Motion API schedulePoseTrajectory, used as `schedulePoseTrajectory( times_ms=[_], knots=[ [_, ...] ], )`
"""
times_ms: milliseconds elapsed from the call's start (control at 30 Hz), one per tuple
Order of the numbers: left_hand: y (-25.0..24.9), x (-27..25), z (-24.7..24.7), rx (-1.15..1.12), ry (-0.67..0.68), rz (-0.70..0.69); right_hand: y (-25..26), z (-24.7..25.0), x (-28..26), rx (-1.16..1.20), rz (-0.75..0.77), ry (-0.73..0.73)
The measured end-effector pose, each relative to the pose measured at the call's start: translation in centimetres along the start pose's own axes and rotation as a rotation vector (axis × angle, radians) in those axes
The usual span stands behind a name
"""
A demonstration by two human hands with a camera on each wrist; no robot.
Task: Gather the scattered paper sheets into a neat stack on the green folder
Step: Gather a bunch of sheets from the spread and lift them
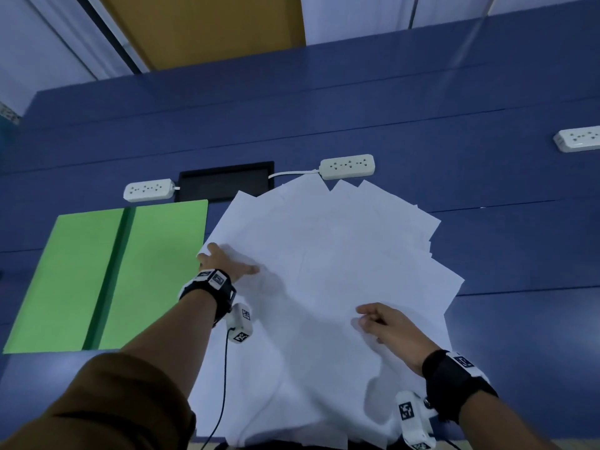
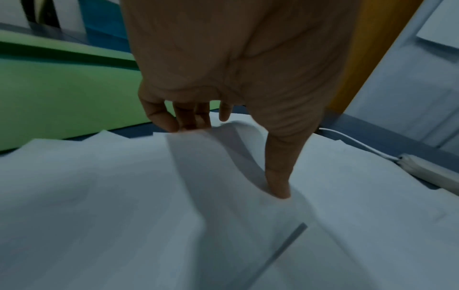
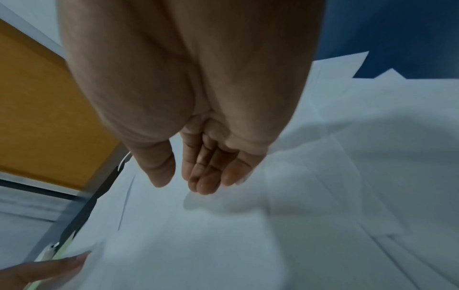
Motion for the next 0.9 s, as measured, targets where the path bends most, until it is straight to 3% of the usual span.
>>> schedulePoseTrajectory(
  times_ms=[167, 267, 333, 400, 500, 633, 767, 900],
  knots=[
    [-0.5, -0.3, 0.0, -0.062, 0.018, -0.127, 0.4, -0.8, -0.1, -0.057, -0.002, -0.066],
    [-0.5, -1.1, 0.8, 0.027, -0.075, -0.260, 0.8, -1.3, -0.3, -0.115, -0.007, -0.128],
    [-0.5, -1.8, 1.0, -0.080, -0.126, -0.404, 0.8, -1.9, -0.3, -0.183, -0.013, -0.182],
    [0.3, -2.3, 1.3, -0.203, -0.180, -0.555, 1.1, -2.7, 0.1, -0.306, -0.031, -0.233],
    [2.2, -2.3, 1.7, -0.197, -0.243, -0.659, 2.4, -4.8, 1.2, -0.612, -0.107, -0.289],
    [4.2, -1.9, 0.7, -0.134, -0.171, -0.706, 5.2, -9.7, 2.7, -0.784, -0.058, -0.345],
    [5.2, -2.7, 0.4, -0.143, -0.188, -0.755, 6.3, -14.5, 3.8, -0.938, 0.008, -0.342],
    [7.0, -3.4, -1.8, -0.135, 0.061, -0.701, 6.4, -15.4, 4.3, -1.174, -0.023, -0.330]
  ],
)
Point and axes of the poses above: each hand's wrist, its own x-axis towards the middle knuckle, its own z-axis out of the back of the hand, y = z × x, the point moved 8 cm from there along x, towards the middle knuckle, and after that the axes turned 15 degrees about x, right-handed, at the moved point
